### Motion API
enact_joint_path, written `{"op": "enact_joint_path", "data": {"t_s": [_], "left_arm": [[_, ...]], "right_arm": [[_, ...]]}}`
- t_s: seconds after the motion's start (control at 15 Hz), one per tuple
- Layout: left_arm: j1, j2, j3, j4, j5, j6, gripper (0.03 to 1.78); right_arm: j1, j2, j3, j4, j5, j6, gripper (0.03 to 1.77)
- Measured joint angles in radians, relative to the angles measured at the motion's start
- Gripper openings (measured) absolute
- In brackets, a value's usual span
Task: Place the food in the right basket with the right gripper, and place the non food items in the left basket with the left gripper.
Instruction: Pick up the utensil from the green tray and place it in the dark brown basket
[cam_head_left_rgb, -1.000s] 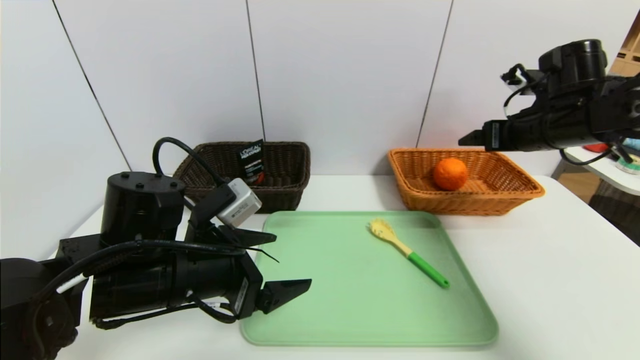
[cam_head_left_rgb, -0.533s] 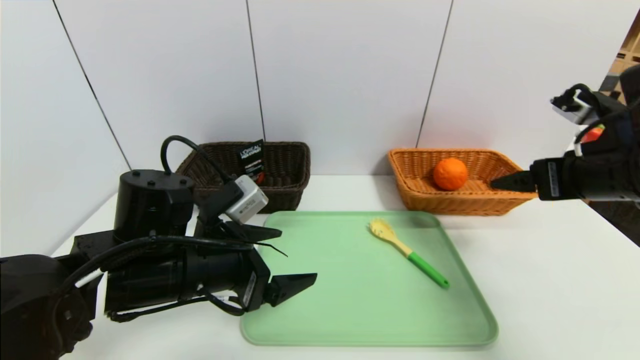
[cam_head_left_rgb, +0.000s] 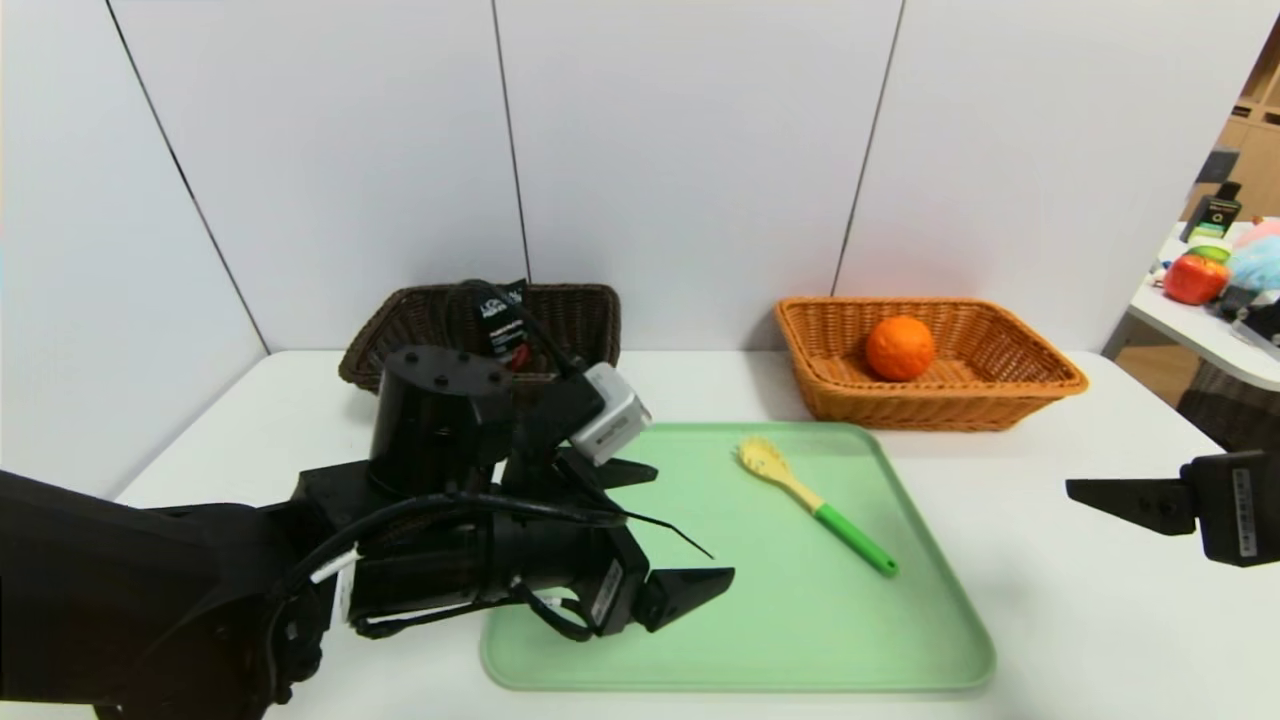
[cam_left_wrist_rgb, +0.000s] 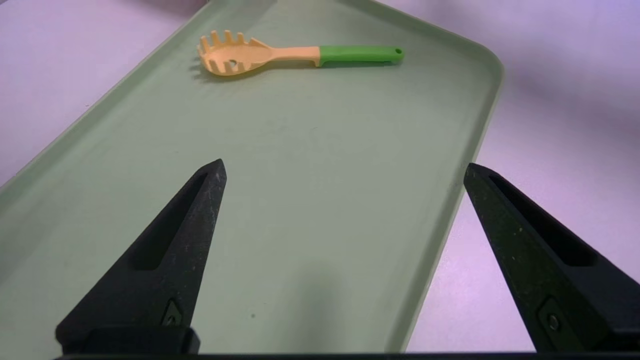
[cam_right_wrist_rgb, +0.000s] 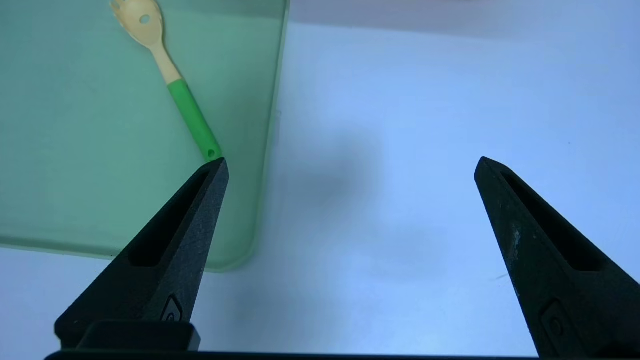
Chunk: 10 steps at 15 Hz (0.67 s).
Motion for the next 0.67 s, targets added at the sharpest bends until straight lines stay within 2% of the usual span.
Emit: {"op": "enact_joint_path", "data": {"t_s": [0.33, 0.67], "left_arm": [[-0.094, 0.087, -0.123, 0.024, 0.099, -0.005, 1.69], [-0.133, 0.145, -0.23, 0.073, 0.147, -0.018, 1.69]], "right_arm": [[0.0, -0.044, 0.046, -0.005, 0.001, 0.047, 1.69], [0.001, -0.078, 0.084, -0.005, 0.014, 0.061, 1.69]]}}
